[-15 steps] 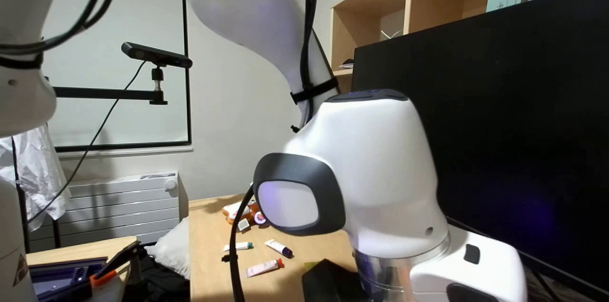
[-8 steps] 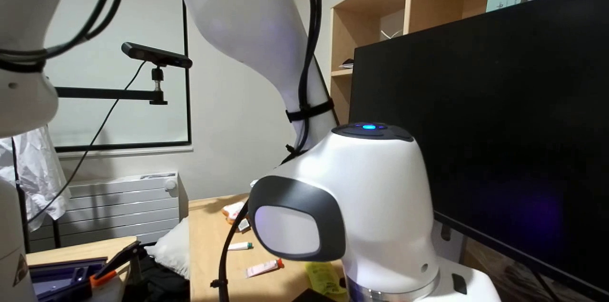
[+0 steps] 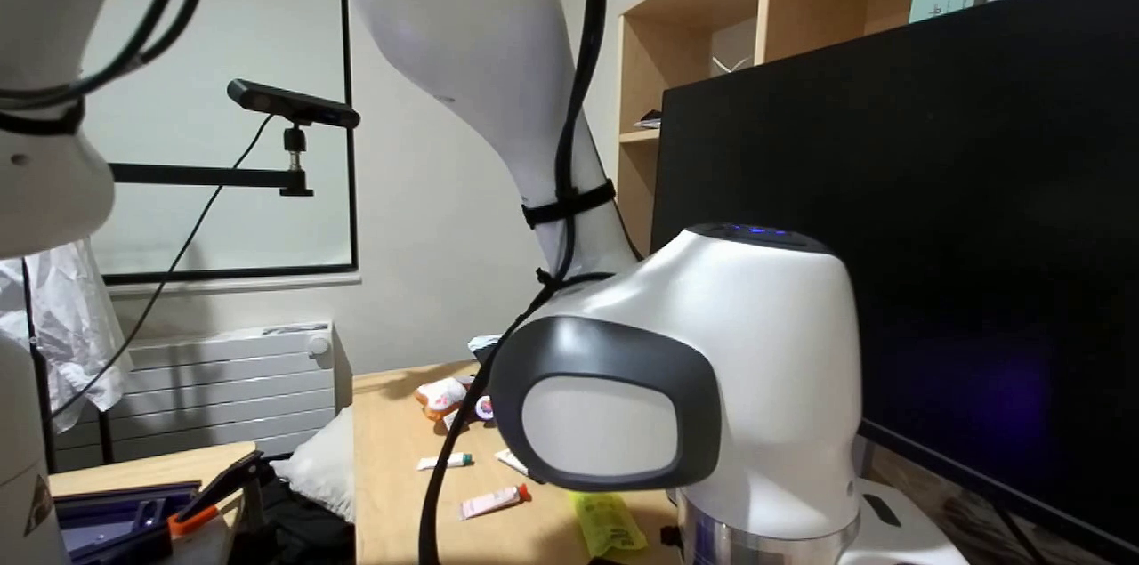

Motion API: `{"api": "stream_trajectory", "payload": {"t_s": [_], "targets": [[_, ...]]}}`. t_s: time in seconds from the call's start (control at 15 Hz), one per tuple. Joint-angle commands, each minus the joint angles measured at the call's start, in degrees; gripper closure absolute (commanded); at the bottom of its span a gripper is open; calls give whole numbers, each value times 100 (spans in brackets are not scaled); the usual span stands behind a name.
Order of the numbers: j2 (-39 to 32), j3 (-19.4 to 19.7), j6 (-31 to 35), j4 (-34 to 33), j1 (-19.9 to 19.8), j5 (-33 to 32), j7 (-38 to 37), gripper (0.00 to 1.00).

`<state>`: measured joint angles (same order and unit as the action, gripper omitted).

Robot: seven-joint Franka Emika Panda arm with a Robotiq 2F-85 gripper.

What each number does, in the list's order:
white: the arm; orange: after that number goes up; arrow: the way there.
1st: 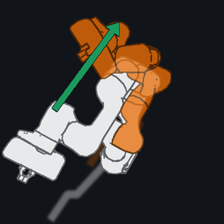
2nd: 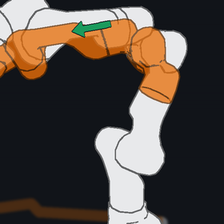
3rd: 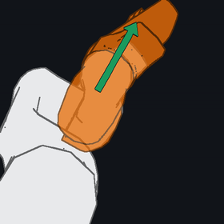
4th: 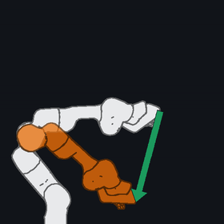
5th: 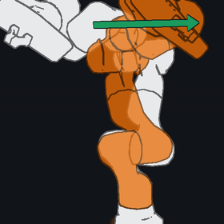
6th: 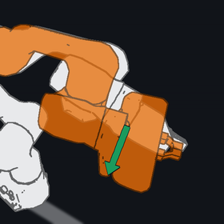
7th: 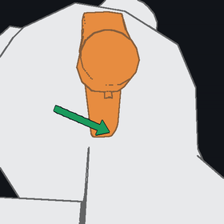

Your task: Move the purse to the right

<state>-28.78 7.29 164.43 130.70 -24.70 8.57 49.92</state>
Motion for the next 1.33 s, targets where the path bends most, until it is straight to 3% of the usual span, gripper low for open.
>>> {"api": "stream_trajectory", "payload": {"t_s": [0.0,0.07,0.13,0.2,0.53,0.73,1.0,1.07,1.27], "targets": [[-17,-202,-347,-53,-307,-546,193,95],[-8,-247,-406,-63,-358,-610,212,95],[-5,-298,-410,-70,-408,-635,233,56],[8,-357,-464,-82,-465,-639,281,54],[196,-716,-172,17,-723,-222,230,24],[446,-1311,299,156,-1190,547,294,4],[662,-2511,1217,318,-2084,1500,611,0],[712,-2973,1386,365,-2456,1733,711,0],[1049,-3852,1290,643,-3175,2337,589,0]]}}
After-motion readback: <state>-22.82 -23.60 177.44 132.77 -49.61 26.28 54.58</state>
